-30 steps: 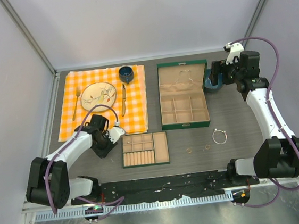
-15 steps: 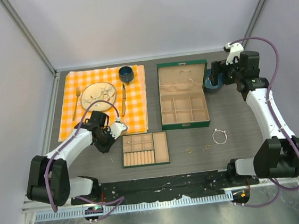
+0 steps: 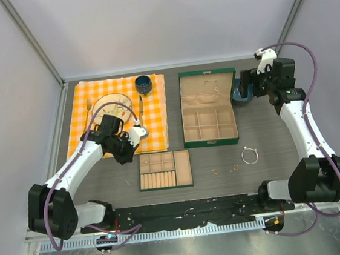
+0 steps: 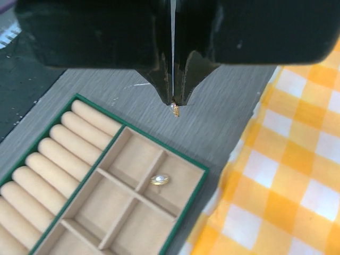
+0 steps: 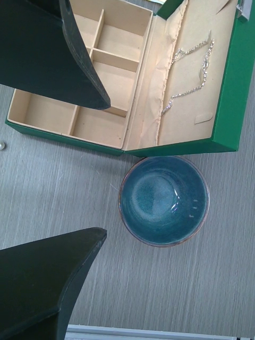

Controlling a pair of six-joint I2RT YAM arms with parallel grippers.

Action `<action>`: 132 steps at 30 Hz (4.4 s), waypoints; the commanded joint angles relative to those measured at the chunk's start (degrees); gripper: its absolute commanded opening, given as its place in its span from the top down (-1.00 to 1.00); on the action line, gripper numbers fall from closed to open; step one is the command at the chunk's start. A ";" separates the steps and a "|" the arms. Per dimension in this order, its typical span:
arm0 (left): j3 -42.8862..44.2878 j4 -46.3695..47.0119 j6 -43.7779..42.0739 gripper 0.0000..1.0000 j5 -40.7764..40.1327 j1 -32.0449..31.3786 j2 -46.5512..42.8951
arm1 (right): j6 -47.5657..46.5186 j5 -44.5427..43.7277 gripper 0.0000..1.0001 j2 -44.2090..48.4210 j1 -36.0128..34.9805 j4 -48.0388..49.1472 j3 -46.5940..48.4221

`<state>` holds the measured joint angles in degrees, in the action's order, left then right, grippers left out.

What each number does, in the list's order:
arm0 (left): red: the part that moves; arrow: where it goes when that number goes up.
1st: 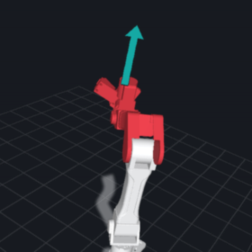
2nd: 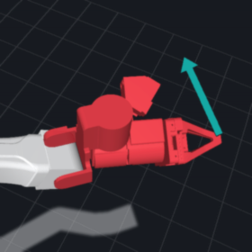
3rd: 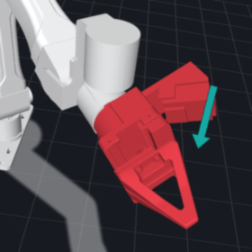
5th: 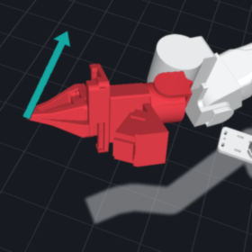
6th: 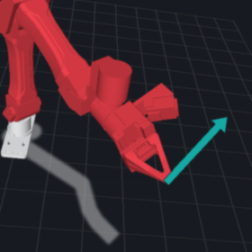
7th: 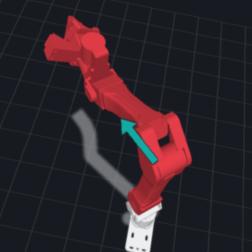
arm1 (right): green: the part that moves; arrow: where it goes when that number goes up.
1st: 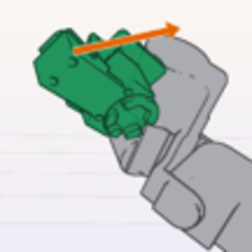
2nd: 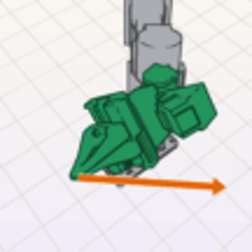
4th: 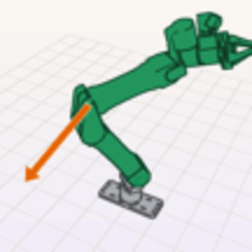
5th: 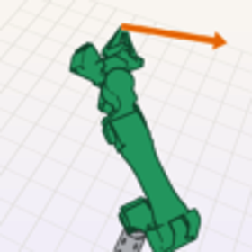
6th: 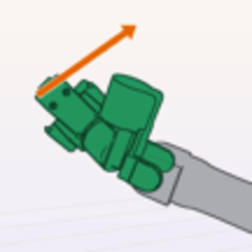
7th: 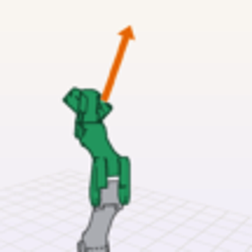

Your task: Organize the mixed jewelry

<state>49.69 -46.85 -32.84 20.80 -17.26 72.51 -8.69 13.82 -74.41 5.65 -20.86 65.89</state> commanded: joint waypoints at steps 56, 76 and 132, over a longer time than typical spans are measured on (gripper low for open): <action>-1.62 6.86 7.17 0.50 -6.12 -16.85 9.67 | -0.72 -0.20 -0.99 -0.47 -0.03 1.00 1.96; 1.81 7.82 8.84 0.31 -9.37 -16.85 -4.48 | -9.56 6.72 -0.89 1.98 -0.29 -9.10 0.56; 1.64 16.09 12.54 0.17 -15.52 -16.85 -1.32 | -18.38 -1.61 -0.02 -3.72 -43.97 -15.44 -22.65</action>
<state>51.70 -32.93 -19.92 5.78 -33.80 72.16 -27.59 11.64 -78.39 -37.50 -36.88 43.05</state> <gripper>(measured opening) 0.413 0.520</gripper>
